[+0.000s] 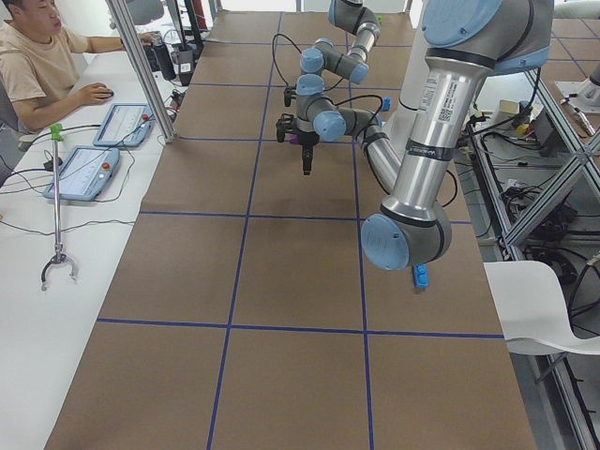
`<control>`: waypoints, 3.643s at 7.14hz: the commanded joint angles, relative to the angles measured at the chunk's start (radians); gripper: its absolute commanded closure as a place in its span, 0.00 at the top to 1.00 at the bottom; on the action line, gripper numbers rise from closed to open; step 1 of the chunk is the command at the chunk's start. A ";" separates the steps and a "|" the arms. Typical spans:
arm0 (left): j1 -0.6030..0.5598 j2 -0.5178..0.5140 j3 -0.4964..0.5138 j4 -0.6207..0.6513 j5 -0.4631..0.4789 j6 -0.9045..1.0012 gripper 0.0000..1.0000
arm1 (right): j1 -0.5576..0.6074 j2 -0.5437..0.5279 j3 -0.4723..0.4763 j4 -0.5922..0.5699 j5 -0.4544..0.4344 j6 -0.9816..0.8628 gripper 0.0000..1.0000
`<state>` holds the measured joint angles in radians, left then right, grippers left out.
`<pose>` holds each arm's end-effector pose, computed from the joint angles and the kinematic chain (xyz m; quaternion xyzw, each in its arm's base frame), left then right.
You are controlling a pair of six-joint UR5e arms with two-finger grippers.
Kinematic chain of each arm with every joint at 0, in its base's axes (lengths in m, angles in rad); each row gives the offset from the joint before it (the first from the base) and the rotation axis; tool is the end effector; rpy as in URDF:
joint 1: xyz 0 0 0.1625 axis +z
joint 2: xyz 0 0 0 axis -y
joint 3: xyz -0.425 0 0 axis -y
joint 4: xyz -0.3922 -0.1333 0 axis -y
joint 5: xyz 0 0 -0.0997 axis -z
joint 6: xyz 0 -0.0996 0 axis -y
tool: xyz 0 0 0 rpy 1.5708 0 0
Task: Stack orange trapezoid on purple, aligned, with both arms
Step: 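Align and lower the orange block onto the purple block with the right gripper, then open the right gripper and lift it away from the stack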
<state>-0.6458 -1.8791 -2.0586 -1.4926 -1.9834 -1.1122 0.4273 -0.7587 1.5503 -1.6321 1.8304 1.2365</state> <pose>0.3738 -0.3986 0.2903 0.0171 0.3933 -0.0140 0.9191 -0.6129 -0.3975 0.1811 0.0194 -0.3737 -0.0031 0.9274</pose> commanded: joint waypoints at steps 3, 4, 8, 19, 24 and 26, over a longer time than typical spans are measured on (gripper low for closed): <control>0.000 -0.002 -0.002 0.000 0.000 -0.002 1.00 | -0.001 0.001 -0.001 0.002 0.001 -0.048 0.00; 0.000 -0.003 -0.002 0.000 0.000 -0.002 1.00 | -0.001 -0.001 -0.001 0.002 0.001 -0.069 0.00; -0.002 -0.003 -0.003 0.000 0.000 -0.003 1.00 | -0.005 -0.002 -0.004 0.003 0.001 -0.156 0.00; -0.002 -0.017 -0.008 0.002 0.002 -0.026 1.00 | -0.002 0.001 -0.009 0.031 0.016 -0.192 1.00; -0.026 -0.015 -0.014 0.003 0.000 0.003 1.00 | 0.173 -0.058 0.328 -0.318 0.142 -0.192 1.00; -0.082 0.001 -0.014 0.011 -0.012 0.191 1.00 | 0.371 -0.296 0.443 -0.305 0.246 -0.327 1.00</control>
<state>-0.6928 -1.8896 -2.0717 -1.4870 -1.9883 -1.0289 0.6795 -0.9253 1.9243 -1.9261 2.0212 1.0056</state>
